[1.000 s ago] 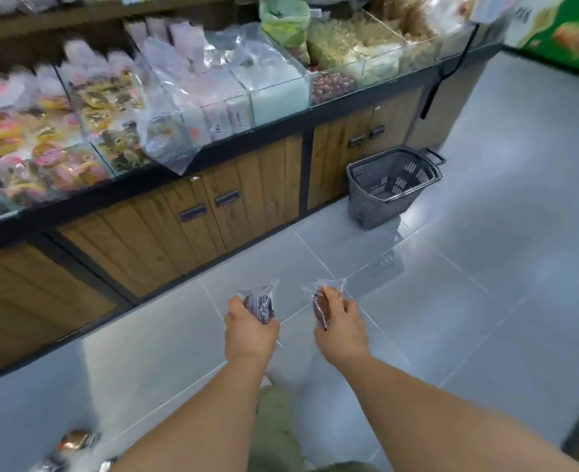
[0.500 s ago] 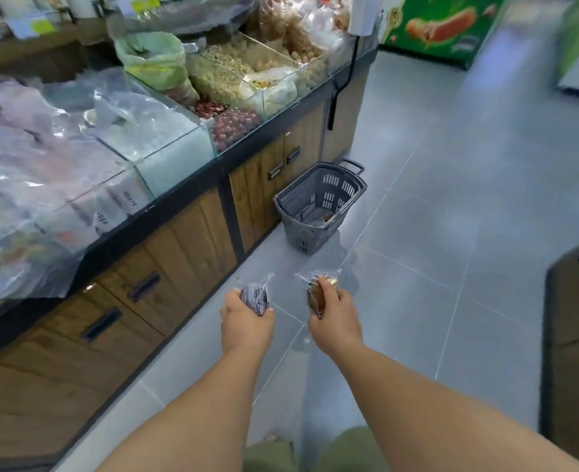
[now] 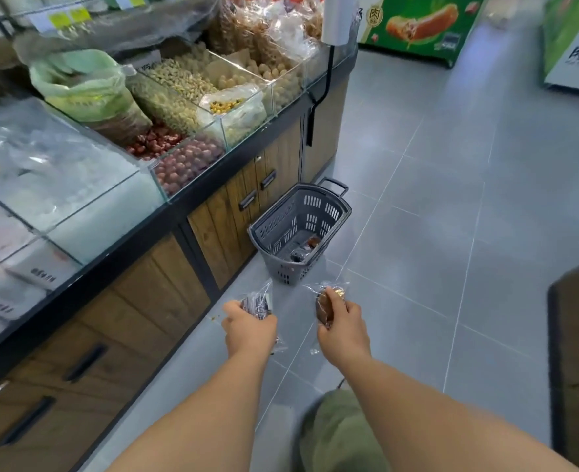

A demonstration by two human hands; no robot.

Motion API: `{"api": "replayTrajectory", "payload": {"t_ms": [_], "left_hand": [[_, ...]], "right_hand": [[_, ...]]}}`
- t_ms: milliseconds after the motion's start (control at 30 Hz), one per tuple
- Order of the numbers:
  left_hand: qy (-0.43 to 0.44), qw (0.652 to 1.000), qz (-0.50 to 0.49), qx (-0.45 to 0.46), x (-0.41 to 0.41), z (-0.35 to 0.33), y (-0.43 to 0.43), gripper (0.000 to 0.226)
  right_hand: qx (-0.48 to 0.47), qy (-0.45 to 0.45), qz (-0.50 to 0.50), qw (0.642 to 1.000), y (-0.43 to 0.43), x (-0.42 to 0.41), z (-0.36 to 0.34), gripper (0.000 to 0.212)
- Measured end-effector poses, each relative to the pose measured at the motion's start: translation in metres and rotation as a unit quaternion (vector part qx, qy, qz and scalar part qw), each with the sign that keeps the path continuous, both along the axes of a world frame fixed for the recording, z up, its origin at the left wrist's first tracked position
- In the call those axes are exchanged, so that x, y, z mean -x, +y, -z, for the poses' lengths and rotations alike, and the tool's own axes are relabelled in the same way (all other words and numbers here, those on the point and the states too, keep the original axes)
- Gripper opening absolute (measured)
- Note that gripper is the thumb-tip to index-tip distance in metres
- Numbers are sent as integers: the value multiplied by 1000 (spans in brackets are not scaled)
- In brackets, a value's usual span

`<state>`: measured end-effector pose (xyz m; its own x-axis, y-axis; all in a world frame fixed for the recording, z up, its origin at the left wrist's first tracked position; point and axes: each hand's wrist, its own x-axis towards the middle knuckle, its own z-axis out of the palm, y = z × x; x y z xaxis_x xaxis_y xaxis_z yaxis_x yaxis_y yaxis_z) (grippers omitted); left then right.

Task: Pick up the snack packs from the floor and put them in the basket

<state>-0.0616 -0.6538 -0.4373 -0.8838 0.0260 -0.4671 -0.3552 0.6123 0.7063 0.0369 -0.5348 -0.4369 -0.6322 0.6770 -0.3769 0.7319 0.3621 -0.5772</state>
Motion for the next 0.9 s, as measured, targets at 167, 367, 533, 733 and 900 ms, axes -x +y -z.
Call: {"api": "replayTrajectory", "payload": {"t_ms": [167,367,533,733,900], "left_hand": [[8,1000,-17,2,39,-10,105,47],[12,998,-48,-33,78,-13,207,53],[-10,999,-48,3,110,-2,256,53],[-41,998,-40,29,168,23,314,46],[-51,997,-56,19,236,34,369,51]], "right_hand": [[-9,15,-21,1000,110,51,-7,67],[-1,21,-45,999,204,95,-6,66],[21,5,-41,999,251,116,11,66],[30,-22,-31,999,318,175,32,66],[32,-30,-52,998,370,253,39,67]]}}
